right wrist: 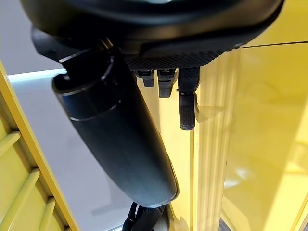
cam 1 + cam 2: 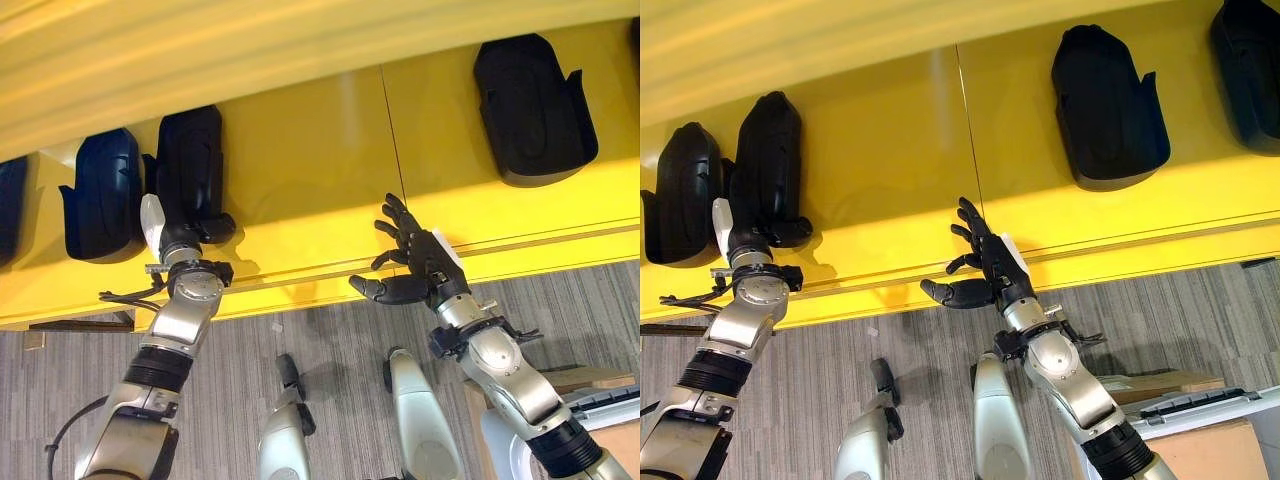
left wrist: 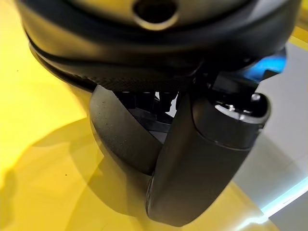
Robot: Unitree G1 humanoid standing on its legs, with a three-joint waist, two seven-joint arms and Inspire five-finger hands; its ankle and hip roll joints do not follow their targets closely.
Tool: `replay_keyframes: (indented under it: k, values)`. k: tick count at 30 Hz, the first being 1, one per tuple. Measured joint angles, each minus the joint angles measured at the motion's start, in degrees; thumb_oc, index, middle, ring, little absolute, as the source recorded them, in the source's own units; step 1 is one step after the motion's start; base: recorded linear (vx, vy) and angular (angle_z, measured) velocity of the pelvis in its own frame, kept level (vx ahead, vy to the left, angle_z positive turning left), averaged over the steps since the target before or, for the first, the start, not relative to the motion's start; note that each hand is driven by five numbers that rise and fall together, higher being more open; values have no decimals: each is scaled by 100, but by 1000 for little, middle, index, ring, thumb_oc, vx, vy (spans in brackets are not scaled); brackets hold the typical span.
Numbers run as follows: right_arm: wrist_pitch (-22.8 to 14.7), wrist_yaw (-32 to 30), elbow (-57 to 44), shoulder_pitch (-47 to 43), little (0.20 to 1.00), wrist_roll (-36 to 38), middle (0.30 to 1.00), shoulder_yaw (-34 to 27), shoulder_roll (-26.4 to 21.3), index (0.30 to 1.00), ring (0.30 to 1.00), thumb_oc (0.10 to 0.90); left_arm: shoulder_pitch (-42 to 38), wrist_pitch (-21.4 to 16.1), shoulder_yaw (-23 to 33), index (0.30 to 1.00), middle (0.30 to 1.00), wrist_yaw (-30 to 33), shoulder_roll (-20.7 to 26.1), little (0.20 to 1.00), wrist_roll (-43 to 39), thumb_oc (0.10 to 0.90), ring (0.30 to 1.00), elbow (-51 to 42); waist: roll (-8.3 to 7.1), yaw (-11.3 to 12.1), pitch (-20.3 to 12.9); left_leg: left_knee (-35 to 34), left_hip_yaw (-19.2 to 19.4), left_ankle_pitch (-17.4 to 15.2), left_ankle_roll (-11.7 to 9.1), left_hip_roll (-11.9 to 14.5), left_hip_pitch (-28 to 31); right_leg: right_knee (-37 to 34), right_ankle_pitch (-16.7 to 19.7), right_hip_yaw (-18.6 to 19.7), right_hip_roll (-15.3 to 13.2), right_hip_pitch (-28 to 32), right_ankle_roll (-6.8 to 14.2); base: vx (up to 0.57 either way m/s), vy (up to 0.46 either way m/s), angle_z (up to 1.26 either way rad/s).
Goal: Move parts from the plastic box to the shelf.
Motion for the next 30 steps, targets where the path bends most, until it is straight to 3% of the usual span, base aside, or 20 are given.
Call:
replay_keyframes:
  k: [30]
  values:
    - [-36, -126, -19, 58, 1000, 1, 1000, 6, 32, 1000, 1000, 900, -44, -1, 38, 1000, 1000, 140, -30, 1000, -51, 900, 1000, -142, -68, 1, 40, 3, -16, -10, -20, 13, -6, -81, 19, -24, 5, 47, 14, 0, 0, 0]
